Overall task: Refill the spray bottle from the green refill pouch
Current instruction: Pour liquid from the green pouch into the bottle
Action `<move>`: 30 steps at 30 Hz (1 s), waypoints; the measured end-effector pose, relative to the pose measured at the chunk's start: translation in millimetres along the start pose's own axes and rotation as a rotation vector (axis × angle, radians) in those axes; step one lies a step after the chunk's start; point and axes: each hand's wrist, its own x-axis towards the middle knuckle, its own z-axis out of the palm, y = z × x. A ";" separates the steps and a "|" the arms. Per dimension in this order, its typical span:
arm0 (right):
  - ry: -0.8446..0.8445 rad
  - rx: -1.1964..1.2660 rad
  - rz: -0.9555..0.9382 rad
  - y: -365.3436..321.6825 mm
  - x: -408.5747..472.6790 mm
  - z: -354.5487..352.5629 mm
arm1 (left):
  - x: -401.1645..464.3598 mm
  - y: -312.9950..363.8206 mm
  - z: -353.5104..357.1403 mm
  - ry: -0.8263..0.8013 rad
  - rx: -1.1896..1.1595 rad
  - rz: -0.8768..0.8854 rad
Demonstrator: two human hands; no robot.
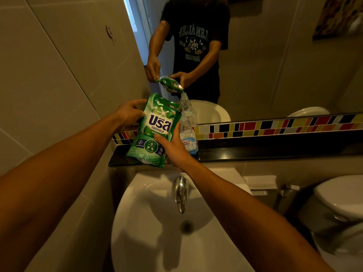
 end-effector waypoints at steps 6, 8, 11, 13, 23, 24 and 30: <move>0.005 0.008 0.014 -0.7 1.1 3.4 | 0.2 2.7 -1.5 -0.008 0.021 0.005; 0.009 -0.001 0.013 0.2 1.7 4.2 | -0.3 3.2 -2.2 -0.007 0.021 0.003; 0.007 0.002 0.011 0.5 2.3 4.6 | 0.2 3.6 -3.2 -0.006 0.019 0.001; 0.003 0.014 0.005 0.1 2.1 4.9 | 0.6 4.1 -3.7 -0.003 0.024 0.002; -0.009 0.070 -0.009 -5.5 -1.3 10.6 | 2.5 5.0 -11.1 -0.010 0.063 0.018; -0.013 0.079 -0.009 -5.9 -1.8 10.9 | 2.7 5.1 -12.0 -0.010 0.064 0.017; -0.027 0.107 0.015 -9.0 -5.5 12.7 | 1.3 8.4 -14.5 -0.012 0.082 0.010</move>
